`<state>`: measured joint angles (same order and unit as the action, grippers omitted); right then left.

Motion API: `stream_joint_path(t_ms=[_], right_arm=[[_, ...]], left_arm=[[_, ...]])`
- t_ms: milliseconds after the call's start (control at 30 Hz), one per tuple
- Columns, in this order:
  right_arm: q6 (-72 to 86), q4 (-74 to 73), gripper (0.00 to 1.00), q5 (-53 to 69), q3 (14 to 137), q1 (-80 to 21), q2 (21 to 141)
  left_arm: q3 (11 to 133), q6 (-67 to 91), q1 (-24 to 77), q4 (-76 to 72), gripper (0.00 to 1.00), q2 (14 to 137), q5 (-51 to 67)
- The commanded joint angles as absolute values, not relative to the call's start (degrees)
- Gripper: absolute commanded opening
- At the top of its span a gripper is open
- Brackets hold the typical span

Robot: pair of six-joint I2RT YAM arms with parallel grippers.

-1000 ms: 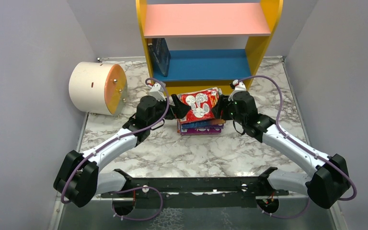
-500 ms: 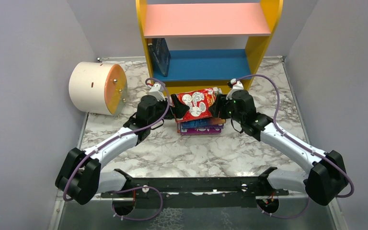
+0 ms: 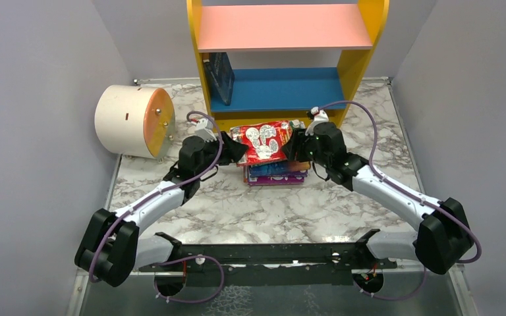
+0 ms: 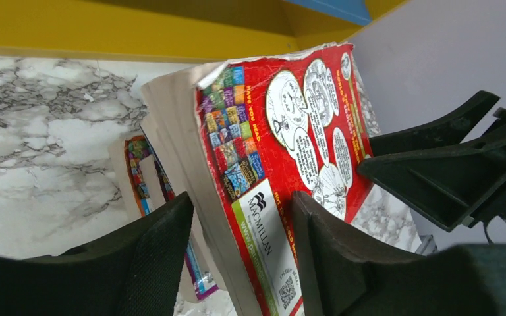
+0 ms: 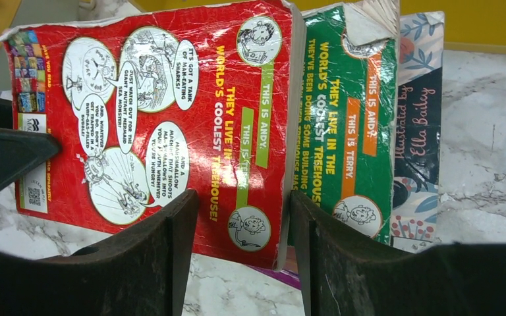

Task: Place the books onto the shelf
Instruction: Pick up the book from the center of the board.

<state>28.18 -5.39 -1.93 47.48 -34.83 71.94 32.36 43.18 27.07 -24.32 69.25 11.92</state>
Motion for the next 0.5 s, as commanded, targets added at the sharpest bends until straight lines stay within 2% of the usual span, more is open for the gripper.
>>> stream_joint_path(t_ms=[0, 100, 167, 333, 467], right_arm=[[27.8, -2.3, 0.51, 2.1, 49.7, -36.2, 73.9], [27.0, -1.8, 0.51, 2.4, 50.1, -36.5, 74.5], [25.8, -2.4, 0.51, 2.3, 50.7, -36.7, 74.9], [20.3, -3.7, 0.54, -6.6, 50.4, -36.7, 69.7], [12.0, -1.6, 0.58, -9.7, 48.8, -36.7, 62.9]], left_arm=[[31.1, 47.0, 25.4, -35.4, 0.39, 65.3, 17.9], [31.6, 47.5, 25.1, -36.5, 0.18, 64.3, 18.8], [32.4, 48.0, 24.9, -36.6, 0.0, 64.1, 19.2], [35.4, 52.2, 22.5, -34.8, 0.0, 64.1, 21.1], [41.1, 51.7, 22.0, -27.0, 0.0, 64.9, 21.2]])
